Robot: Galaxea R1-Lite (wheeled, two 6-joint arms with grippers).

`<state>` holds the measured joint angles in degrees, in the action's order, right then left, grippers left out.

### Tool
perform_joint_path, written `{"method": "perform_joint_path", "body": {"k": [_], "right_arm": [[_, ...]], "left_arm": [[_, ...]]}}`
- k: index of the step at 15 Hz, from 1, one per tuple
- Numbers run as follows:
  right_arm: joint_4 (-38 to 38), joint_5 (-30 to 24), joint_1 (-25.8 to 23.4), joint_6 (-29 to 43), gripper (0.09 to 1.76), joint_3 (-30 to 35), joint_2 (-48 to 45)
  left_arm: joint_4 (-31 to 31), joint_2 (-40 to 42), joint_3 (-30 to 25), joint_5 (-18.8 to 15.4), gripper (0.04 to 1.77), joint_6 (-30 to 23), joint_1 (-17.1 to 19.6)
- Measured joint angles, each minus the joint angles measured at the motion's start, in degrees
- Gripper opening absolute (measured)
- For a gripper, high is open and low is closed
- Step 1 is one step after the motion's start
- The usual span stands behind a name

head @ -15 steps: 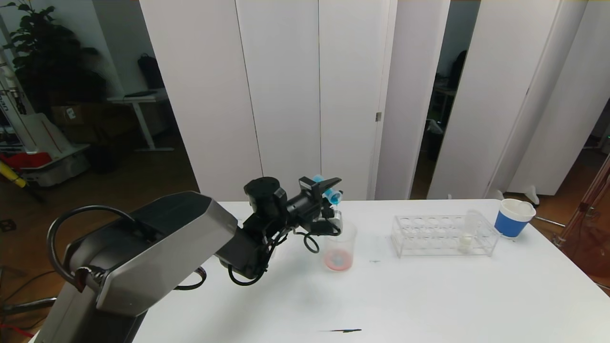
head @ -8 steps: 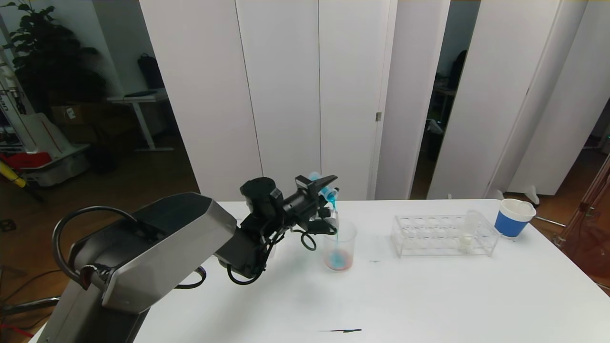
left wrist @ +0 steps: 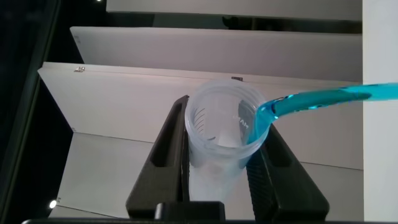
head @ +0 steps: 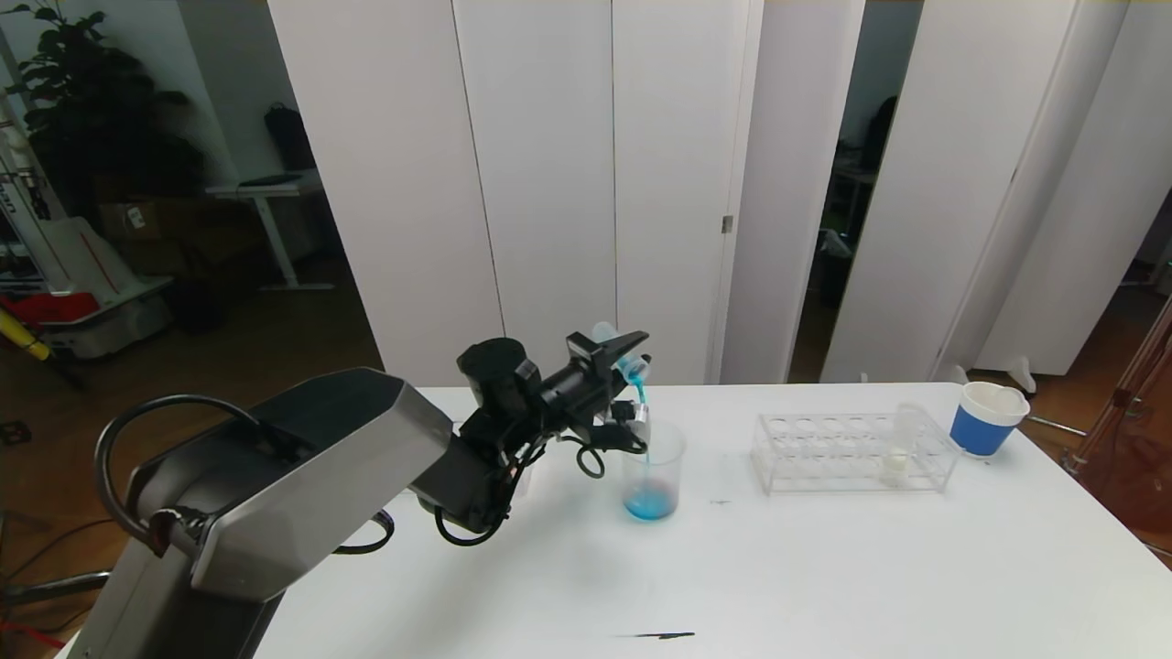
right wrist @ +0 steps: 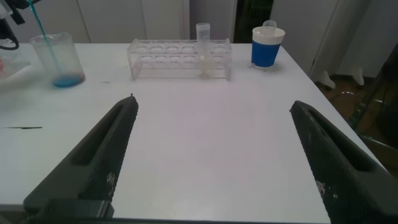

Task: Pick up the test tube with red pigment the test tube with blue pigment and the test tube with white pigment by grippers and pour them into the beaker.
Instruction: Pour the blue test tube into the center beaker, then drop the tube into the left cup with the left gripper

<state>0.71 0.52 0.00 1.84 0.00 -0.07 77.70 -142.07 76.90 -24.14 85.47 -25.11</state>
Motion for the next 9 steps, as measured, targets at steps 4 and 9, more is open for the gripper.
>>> {"method": "perform_joint_path", "body": {"k": [4,9], "right_arm": [[0.0,0.0,0.0,0.0,1.75,0.0,0.0],[0.0,0.0,0.0,0.0,1.75,0.0,0.0]], "left_arm": [[0.7,0.3,-0.2,-0.1,0.59,1.0,0.0],[0.8,0.6,-0.4,-0.1,0.59,1.1,0.1]]}}
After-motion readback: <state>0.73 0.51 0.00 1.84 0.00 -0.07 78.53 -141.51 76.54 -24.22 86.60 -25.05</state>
